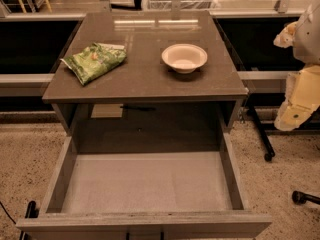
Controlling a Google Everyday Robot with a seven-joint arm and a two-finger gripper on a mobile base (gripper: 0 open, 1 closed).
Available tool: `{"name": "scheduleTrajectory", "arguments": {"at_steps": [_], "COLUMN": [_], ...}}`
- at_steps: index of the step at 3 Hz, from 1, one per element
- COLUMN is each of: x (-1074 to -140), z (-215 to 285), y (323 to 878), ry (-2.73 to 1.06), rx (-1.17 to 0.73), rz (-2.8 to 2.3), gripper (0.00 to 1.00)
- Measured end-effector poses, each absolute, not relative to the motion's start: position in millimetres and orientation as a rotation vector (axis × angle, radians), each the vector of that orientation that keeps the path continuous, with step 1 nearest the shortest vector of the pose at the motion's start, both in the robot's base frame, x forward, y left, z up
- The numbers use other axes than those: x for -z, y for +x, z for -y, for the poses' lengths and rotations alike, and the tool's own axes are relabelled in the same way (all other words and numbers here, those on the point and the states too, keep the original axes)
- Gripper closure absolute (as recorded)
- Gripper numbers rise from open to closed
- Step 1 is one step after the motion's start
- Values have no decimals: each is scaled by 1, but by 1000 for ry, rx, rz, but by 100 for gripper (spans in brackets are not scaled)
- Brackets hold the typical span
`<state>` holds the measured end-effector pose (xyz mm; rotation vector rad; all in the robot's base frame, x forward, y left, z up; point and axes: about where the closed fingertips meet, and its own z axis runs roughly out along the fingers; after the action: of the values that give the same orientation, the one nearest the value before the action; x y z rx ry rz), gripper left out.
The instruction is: Place green jalapeno chip bag into top drawer
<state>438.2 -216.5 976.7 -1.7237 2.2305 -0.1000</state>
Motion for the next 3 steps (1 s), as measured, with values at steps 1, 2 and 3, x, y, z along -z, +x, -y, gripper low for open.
{"name": "scheduleTrajectory", "arguments": {"at_steps": [1,2,3], "x": [-977,-977,-954], "z": [213,197,116], "y": [442,457,494], "ry": [-1737,-1794,-2033], "rx": [111,153,253], "rz": [-2222,-2182,-1943], "gripper": [0,0,0]}}
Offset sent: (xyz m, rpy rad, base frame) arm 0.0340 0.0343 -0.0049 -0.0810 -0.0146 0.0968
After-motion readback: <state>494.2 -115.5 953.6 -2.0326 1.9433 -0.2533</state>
